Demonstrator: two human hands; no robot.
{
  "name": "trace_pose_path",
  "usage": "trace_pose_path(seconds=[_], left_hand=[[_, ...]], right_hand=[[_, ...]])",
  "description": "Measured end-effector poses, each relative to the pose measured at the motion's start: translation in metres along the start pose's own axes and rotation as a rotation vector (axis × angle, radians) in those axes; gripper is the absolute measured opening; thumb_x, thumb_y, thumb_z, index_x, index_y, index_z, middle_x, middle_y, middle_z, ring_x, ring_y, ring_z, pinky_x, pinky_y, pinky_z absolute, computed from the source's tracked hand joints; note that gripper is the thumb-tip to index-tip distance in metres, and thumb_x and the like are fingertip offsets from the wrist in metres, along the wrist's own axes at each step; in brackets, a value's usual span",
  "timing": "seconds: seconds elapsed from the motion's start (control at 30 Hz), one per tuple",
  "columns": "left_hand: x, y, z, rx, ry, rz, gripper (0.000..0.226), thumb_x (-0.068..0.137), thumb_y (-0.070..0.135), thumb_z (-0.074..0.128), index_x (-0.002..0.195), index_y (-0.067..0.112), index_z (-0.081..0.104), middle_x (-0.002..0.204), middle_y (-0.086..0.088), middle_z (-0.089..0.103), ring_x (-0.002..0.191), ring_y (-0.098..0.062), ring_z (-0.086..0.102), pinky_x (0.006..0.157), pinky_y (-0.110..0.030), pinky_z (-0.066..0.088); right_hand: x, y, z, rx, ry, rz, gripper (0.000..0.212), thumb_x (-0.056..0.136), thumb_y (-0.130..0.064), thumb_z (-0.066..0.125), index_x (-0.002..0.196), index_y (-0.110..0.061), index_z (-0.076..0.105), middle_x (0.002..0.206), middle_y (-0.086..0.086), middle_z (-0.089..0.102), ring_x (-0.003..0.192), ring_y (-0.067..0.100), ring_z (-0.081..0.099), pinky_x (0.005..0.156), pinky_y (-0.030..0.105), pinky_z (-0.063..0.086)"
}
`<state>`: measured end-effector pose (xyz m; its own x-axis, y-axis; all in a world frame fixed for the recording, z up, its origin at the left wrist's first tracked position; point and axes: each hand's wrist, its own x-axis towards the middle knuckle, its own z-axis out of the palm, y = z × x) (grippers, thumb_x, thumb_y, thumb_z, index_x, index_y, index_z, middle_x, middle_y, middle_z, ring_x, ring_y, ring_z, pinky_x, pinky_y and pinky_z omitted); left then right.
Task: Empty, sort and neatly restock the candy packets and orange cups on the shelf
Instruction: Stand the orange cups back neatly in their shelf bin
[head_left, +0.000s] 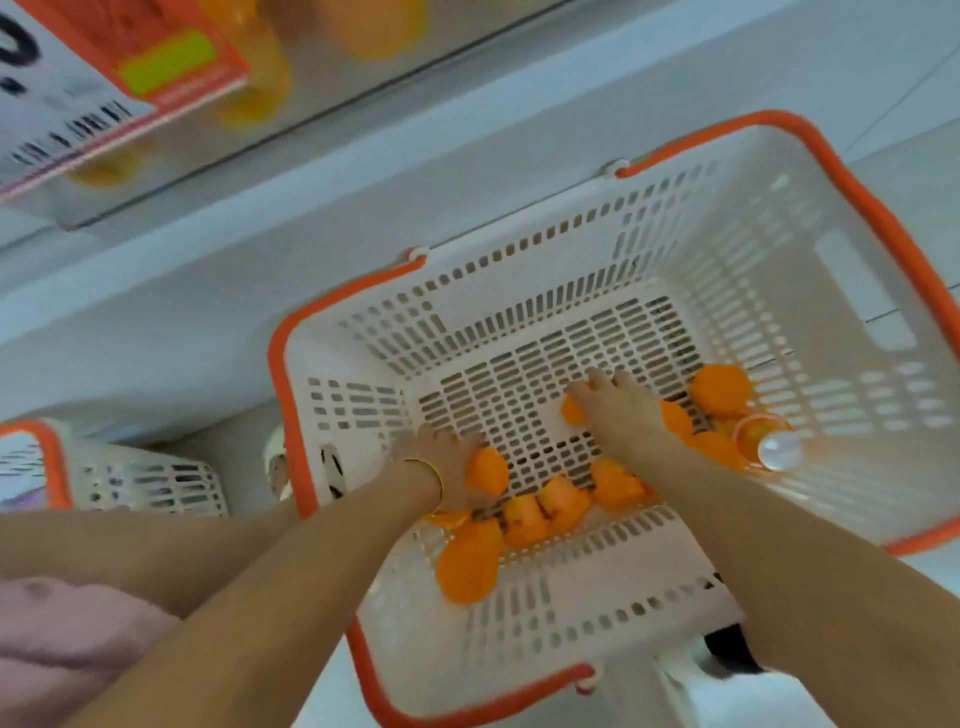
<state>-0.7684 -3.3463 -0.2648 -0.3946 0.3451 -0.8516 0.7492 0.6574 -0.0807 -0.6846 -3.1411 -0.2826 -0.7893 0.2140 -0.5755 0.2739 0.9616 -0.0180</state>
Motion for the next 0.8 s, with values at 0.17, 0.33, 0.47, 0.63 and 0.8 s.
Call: trace_pose_path(seconds=[0.17, 0.33, 0.47, 0.63, 0.8], left_hand=[[0.009, 0.007, 0.003, -0.107, 0.025, 0.036, 0.089, 0.069, 0.069, 0.061, 0.140, 0.037, 0.020, 0.144, -0.012, 0.022, 0.129, -0.038, 0.029, 0.101, -0.056, 0.034], [0.012, 0.006, 0.007, -0.196, 0.039, 0.070, 0.086, 0.070, 0.065, 0.064, 0.139, 0.035, 0.024, 0.143, -0.006, 0.025, 0.128, -0.033, 0.029, 0.098, -0.052, 0.039], [0.018, 0.002, 0.011, -0.285, 0.036, 0.101, 0.084, 0.074, 0.066, 0.059, 0.142, 0.033, 0.023, 0.142, -0.005, 0.030, 0.130, -0.031, 0.025, 0.101, -0.051, 0.037], [0.022, 0.002, 0.014, -0.378, 0.014, 0.130, 0.084, 0.074, 0.062, 0.063, 0.141, 0.033, 0.023, 0.139, -0.007, 0.029, 0.130, -0.029, 0.027, 0.101, -0.050, 0.037], [0.028, -0.003, 0.016, -0.413, 0.058, 0.120, 0.070, 0.066, 0.064, 0.069, 0.120, 0.032, 0.036, 0.124, 0.000, 0.045, 0.113, -0.023, 0.041, 0.092, -0.045, 0.043]], right_hand=[[0.002, 0.007, 0.012, 0.260, 0.002, -0.028, 0.053, 0.084, -0.001, 0.058, 0.129, -0.017, 0.036, 0.131, 0.008, 0.041, 0.117, 0.031, 0.045, 0.090, 0.038, 0.043], [-0.001, 0.000, 0.020, 0.594, 0.070, -0.069, 0.043, 0.075, 0.000, 0.067, 0.105, -0.016, 0.041, 0.110, 0.005, 0.041, 0.091, 0.024, 0.049, 0.069, 0.027, 0.036], [0.001, -0.005, 0.018, 0.681, 0.132, -0.075, 0.036, 0.081, -0.005, 0.068, 0.098, -0.017, 0.038, 0.105, 0.000, 0.035, 0.084, 0.019, 0.043, 0.058, 0.015, 0.026], [-0.002, -0.002, 0.022, 0.512, 0.047, -0.128, 0.039, 0.080, 0.001, 0.060, 0.113, -0.015, 0.045, 0.133, 0.006, 0.036, 0.103, 0.025, 0.046, 0.075, 0.029, 0.039], [-0.010, 0.002, 0.022, 0.527, 0.026, -0.161, 0.038, 0.077, -0.001, 0.059, 0.109, -0.018, 0.048, 0.138, 0.002, 0.035, 0.112, 0.023, 0.046, 0.080, 0.032, 0.047]])
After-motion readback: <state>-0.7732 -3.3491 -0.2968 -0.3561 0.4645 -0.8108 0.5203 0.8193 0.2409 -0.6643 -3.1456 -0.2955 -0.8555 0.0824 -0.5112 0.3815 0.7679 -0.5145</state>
